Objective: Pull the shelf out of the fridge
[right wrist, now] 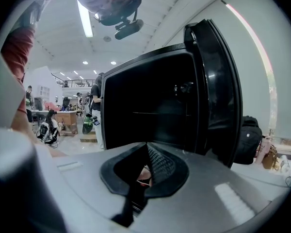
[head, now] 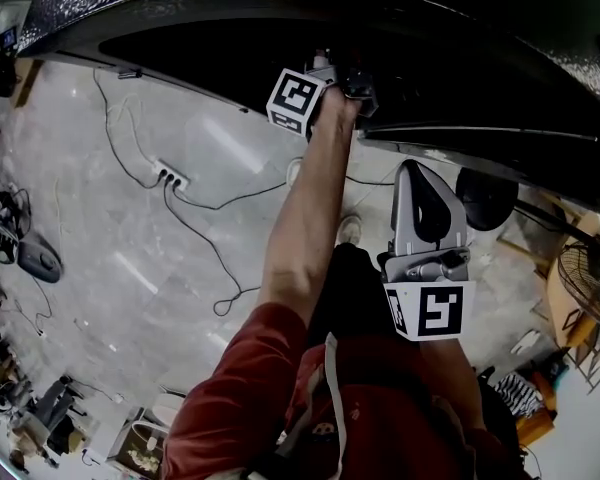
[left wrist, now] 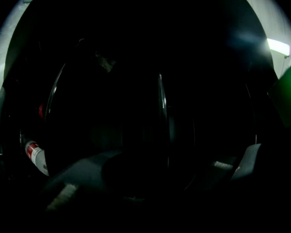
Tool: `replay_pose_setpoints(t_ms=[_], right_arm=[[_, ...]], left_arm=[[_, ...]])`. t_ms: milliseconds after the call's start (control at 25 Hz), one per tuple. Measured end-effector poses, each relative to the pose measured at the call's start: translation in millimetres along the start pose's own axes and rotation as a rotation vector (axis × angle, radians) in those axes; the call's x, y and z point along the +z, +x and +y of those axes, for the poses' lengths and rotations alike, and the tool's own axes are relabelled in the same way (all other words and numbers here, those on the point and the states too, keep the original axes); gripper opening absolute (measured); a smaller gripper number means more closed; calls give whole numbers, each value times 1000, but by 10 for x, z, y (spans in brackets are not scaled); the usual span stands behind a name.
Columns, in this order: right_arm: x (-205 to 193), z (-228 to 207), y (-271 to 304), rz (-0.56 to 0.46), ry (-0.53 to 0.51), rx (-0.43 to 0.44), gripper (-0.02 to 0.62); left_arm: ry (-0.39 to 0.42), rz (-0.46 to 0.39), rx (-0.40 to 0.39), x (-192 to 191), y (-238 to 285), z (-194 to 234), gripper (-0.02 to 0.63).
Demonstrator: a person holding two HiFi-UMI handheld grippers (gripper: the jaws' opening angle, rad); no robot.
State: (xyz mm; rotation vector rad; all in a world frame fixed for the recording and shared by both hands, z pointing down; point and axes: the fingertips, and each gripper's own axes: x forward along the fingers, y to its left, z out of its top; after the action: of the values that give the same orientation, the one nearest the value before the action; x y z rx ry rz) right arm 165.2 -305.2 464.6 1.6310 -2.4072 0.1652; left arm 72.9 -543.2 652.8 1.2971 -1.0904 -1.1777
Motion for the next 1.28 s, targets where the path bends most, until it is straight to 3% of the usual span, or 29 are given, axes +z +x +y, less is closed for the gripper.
replay_pose_setpoints(t_ms=[360, 800, 1040, 1280], right_arm=[[102, -55, -62, -24, 16, -8, -3], [215, 40, -326, -69, 20, 21, -3], [265, 87, -570, -87, 27, 47, -3], [300, 97, -801, -113, 37, 86, -3]], left_arm=[[-5, -7, 6, -8, -303, 1, 9], [-15, -24, 20, 42, -1078, -78, 6], [-31, -32, -46, 28, -1541, -422, 11], [-19, -46, -45, -5, -2063, -660, 11]])
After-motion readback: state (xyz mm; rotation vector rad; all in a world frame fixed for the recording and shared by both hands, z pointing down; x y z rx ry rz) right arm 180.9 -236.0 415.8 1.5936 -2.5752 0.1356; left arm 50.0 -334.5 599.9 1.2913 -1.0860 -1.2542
